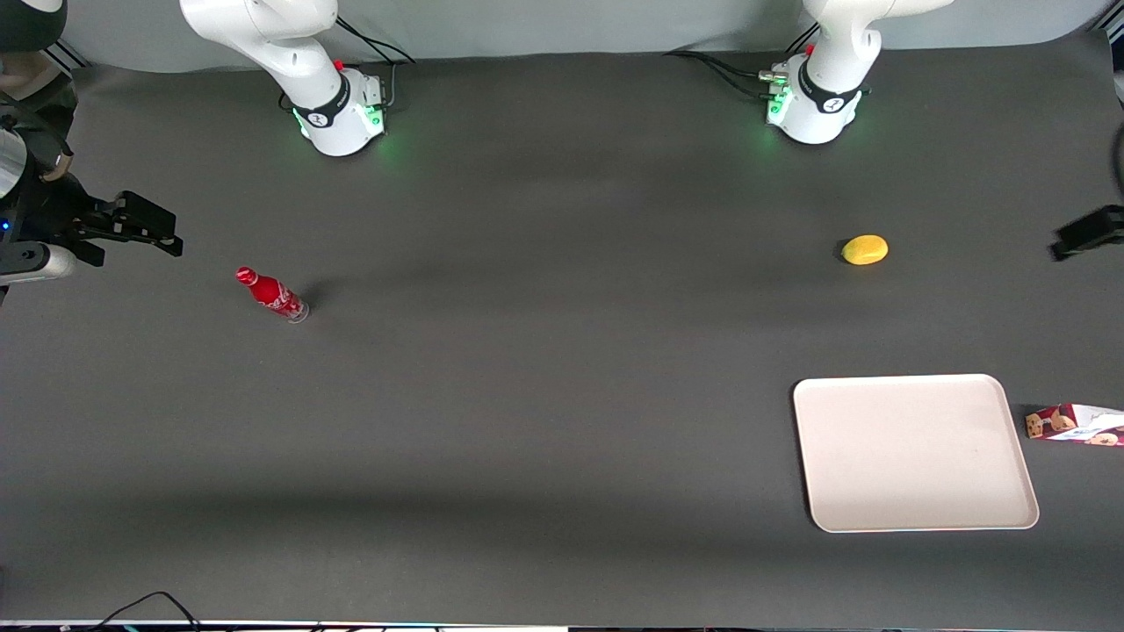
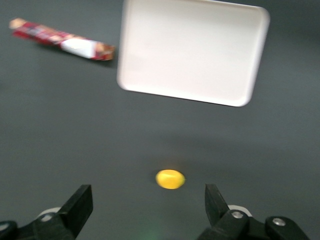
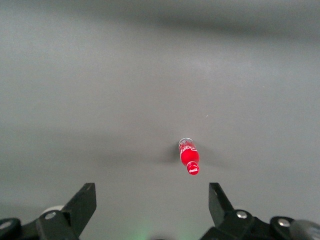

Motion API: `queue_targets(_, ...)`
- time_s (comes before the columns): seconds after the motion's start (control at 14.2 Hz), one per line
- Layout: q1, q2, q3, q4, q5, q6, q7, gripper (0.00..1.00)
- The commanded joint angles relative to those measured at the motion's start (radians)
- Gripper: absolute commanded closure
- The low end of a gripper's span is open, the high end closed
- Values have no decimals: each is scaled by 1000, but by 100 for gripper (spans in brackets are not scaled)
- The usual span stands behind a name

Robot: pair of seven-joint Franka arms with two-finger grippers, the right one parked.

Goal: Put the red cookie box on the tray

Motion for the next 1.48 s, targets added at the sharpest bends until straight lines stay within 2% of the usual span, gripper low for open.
queue_targets(0.0,125,64,-13,34,46,49,5,0)
queue_targets(0.14,180,109,16,35,42,141,6,0)
queue_targets(0.28,190,170,100,41,13,223,-9,0)
queue_targets(0.42,190,225,198,43,-114,320,-9,0)
queue_targets(0.56,190,283,266,44,-199,405,-11,0)
queue_targets(0.71,190,340,280,43,-207,452,-73,0)
queue_targets(0.92,185,409,283,43,-213,541,-306,0)
queue_targets(1.13,178,492,283,44,-302,673,-471,0)
queue_targets(1.27,181,544,283,44,-337,742,-494,0)
queue_targets(1.41,181,584,283,37,-434,799,-497,0)
